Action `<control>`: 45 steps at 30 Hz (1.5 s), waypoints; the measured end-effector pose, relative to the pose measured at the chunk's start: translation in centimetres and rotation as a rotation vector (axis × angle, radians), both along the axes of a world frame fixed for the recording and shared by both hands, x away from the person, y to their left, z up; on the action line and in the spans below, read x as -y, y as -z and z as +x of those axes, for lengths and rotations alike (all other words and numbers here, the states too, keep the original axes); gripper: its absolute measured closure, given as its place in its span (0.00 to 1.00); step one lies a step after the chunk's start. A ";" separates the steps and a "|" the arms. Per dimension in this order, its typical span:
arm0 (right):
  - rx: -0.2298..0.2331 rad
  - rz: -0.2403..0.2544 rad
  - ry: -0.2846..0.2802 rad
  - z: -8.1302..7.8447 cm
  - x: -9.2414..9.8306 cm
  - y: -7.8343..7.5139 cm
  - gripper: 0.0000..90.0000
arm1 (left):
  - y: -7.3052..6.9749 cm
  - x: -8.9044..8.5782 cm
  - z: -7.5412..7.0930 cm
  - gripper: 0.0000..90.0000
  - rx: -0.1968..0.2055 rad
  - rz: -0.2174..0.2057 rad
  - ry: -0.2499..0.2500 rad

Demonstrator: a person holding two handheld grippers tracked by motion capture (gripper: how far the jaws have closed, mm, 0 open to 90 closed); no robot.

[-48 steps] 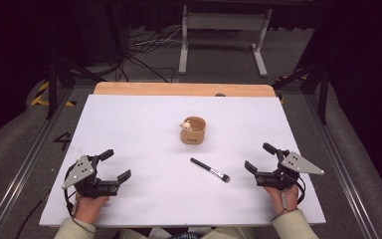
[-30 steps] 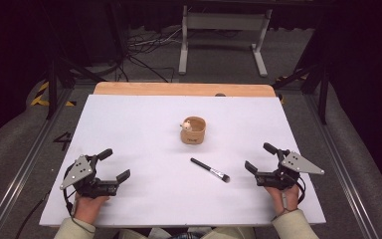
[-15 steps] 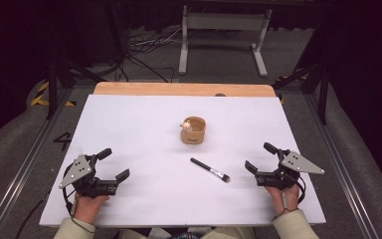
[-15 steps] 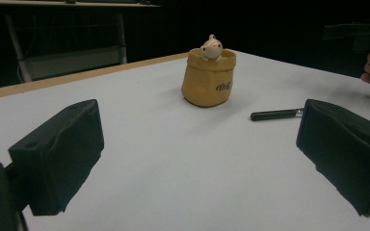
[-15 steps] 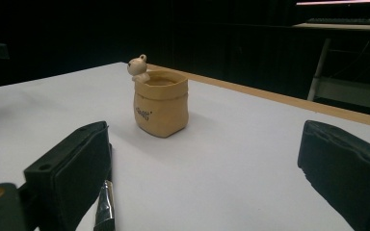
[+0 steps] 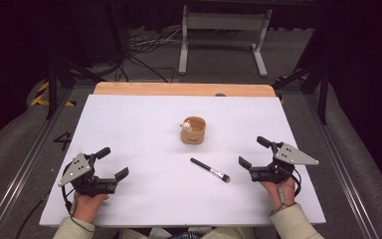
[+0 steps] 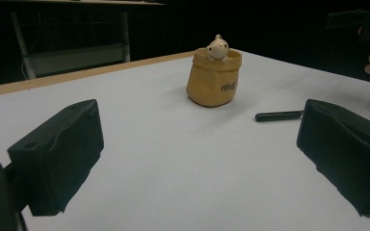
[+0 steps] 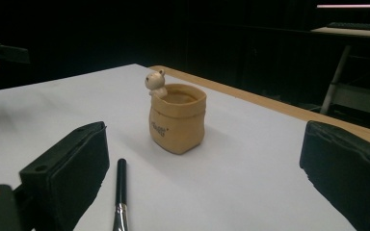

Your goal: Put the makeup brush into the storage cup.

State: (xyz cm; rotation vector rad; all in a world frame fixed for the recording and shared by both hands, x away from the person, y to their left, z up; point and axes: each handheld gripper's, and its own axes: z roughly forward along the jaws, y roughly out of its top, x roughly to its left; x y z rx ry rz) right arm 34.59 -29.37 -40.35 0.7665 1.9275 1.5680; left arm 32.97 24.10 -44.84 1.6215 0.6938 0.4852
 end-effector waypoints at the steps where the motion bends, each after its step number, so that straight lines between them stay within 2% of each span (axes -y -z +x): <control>1: 0.000 0.000 0.000 0.0 0.0 0.0 0.04 | 0.0 0.0 0.0 0.04 0.000 0.003 -0.001; 6: -0.016 0.005 -0.041 0.9 -1.6 -0.6 0.04 | 0.0 0.0 0.0 0.03 -0.009 -0.005 -0.007; 11: -0.019 -0.014 -0.087 1.9 -3.6 -1.5 0.04 | -0.2 0.0 0.0 0.03 -0.005 0.000 -0.008; 16: -0.049 -0.028 -0.126 2.8 -4.9 -2.8 0.03 | -0.4 0.2 -0.1 0.03 0.004 0.008 -0.006; 21: -0.071 -0.095 -0.152 3.4 -6.0 -3.5 0.02 | -0.6 0.3 -0.3 0.03 0.011 0.016 -0.003; 24: -0.118 -0.151 -0.161 3.9 -6.6 -3.7 0.02 | -0.6 0.3 -0.3 0.03 0.011 0.018 -0.002; 26: -0.134 -0.182 -0.161 4.1 -6.9 -3.8 0.02 | -0.5 0.3 -0.2 0.03 0.011 0.020 0.000; 27: -0.134 -0.182 -0.161 4.1 -6.9 -3.8 0.02 | -0.5 0.3 -0.2 0.03 0.010 0.023 0.001; 36: -0.251 -0.329 -0.169 5.1 -7.6 -4.5 0.05 | -0.7 0.3 -0.3 0.03 0.008 0.036 0.006; 40: -0.294 -0.434 -0.158 5.3 -8.2 -4.9 0.08 | -0.7 0.5 -0.3 0.02 0.007 0.051 0.007; 44: -0.351 -0.494 -0.155 5.6 -8.7 -5.2 0.10 | -0.8 0.7 -0.2 0.02 -0.007 0.082 0.009; 45: -0.351 -0.494 -0.155 5.6 -8.7 -5.2 0.10 | -0.8 0.7 -0.2 0.02 -0.007 0.082 0.009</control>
